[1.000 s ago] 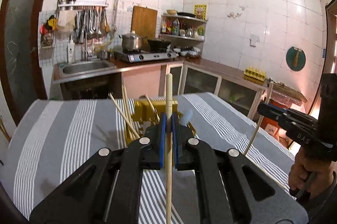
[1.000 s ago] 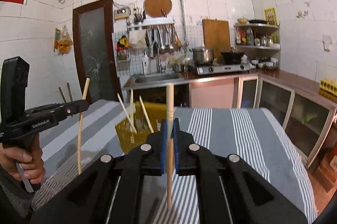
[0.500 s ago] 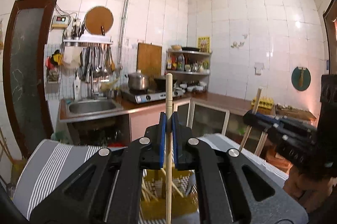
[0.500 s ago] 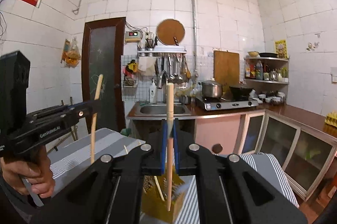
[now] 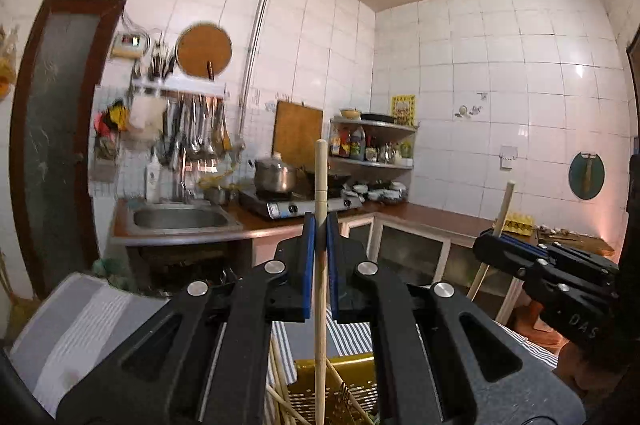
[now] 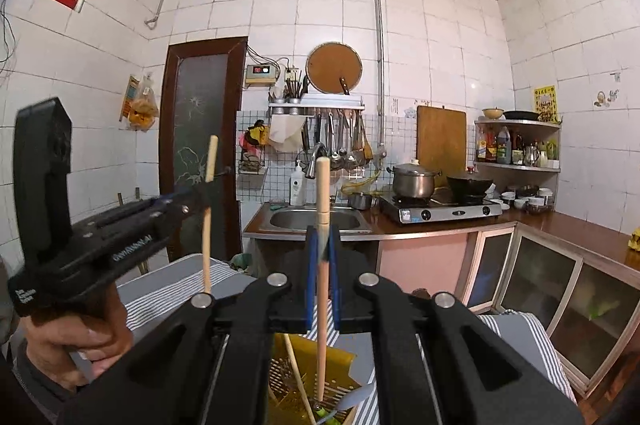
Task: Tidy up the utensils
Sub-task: 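Lift both chopsticks and carry them over the yellow caddy, then lower the chopsticks into the caddy and open both tools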
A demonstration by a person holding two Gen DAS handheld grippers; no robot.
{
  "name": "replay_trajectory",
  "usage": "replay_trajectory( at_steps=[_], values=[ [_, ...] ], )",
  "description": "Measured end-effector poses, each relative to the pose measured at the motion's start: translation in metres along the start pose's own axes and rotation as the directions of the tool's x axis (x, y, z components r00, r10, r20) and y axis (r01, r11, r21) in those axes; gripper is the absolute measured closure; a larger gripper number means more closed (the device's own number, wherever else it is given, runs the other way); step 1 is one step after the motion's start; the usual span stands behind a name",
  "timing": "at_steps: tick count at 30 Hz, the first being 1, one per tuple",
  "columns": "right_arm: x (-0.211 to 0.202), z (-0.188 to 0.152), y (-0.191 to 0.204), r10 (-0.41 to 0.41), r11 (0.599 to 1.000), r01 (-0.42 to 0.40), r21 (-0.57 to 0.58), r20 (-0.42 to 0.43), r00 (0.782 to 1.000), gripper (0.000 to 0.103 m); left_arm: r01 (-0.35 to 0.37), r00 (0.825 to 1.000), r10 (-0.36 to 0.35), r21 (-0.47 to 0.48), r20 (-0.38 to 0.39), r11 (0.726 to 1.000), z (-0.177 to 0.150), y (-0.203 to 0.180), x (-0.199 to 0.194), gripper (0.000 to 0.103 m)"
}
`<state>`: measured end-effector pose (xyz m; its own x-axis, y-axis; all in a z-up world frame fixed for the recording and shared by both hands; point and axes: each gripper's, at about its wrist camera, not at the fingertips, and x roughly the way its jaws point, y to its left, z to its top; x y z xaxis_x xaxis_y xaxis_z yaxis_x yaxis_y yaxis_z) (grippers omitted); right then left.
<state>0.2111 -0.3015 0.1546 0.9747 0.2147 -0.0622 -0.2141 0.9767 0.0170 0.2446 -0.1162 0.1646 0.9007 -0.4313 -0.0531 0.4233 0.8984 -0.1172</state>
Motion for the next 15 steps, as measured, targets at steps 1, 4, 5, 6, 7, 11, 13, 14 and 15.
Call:
replay_trajectory(
  at_steps=[1, 4, 5, 6, 7, 11, 13, 14, 15],
  values=[
    [0.004, -0.003, -0.002, 0.002, 1.0, -0.002, 0.003, -0.006, 1.0, 0.097, 0.002, 1.0, -0.002, -0.004, -0.007, 1.0, -0.004, 0.002, 0.006, 0.099],
    [0.014, -0.008, -0.005, 0.008, 1.0, -0.008, 0.015, -0.019, 1.0, 0.097, -0.014, 1.0, 0.014, -0.01, -0.008, 1.0, -0.011, 0.008, 0.019, 0.099],
    [0.015, -0.012, -0.006, 0.01, 1.0, -0.009, 0.02, -0.022, 1.0, 0.097, -0.021, 1.0, 0.021, -0.011, -0.005, 1.0, -0.012, 0.009, 0.02, 0.099],
    [0.018, -0.012, -0.007, 0.01, 1.0, -0.009, 0.023, -0.025, 1.0, 0.097, -0.024, 1.0, 0.024, -0.01, -0.007, 1.0, -0.013, 0.01, 0.023, 0.099],
    [0.021, -0.014, -0.007, 0.013, 1.0, -0.012, 0.025, -0.031, 0.999, 0.097, -0.022, 1.0, 0.021, -0.01, -0.013, 1.0, -0.014, 0.011, 0.027, 0.099],
    [0.03, -0.022, -0.01, 0.016, 0.999, -0.014, 0.03, -0.052, 0.999, 0.097, -0.015, 0.999, 0.014, -0.015, -0.04, 1.0, -0.023, 0.011, 0.037, 0.099],
    [0.032, -0.025, -0.011, 0.014, 0.999, -0.012, 0.035, -0.058, 0.998, 0.097, -0.018, 0.999, 0.017, -0.018, -0.047, 1.0, -0.027, 0.011, 0.039, 0.099],
    [0.033, -0.027, -0.013, 0.014, 0.999, -0.012, 0.038, -0.061, 0.998, 0.097, -0.019, 0.998, 0.018, -0.017, -0.053, 1.0, -0.029, 0.011, 0.04, 0.099],
    [0.033, -0.029, -0.013, 0.013, 0.999, -0.011, 0.039, -0.063, 0.998, 0.097, -0.02, 0.998, 0.019, -0.017, -0.055, 1.0, -0.031, 0.01, 0.041, 0.099]
  ],
)
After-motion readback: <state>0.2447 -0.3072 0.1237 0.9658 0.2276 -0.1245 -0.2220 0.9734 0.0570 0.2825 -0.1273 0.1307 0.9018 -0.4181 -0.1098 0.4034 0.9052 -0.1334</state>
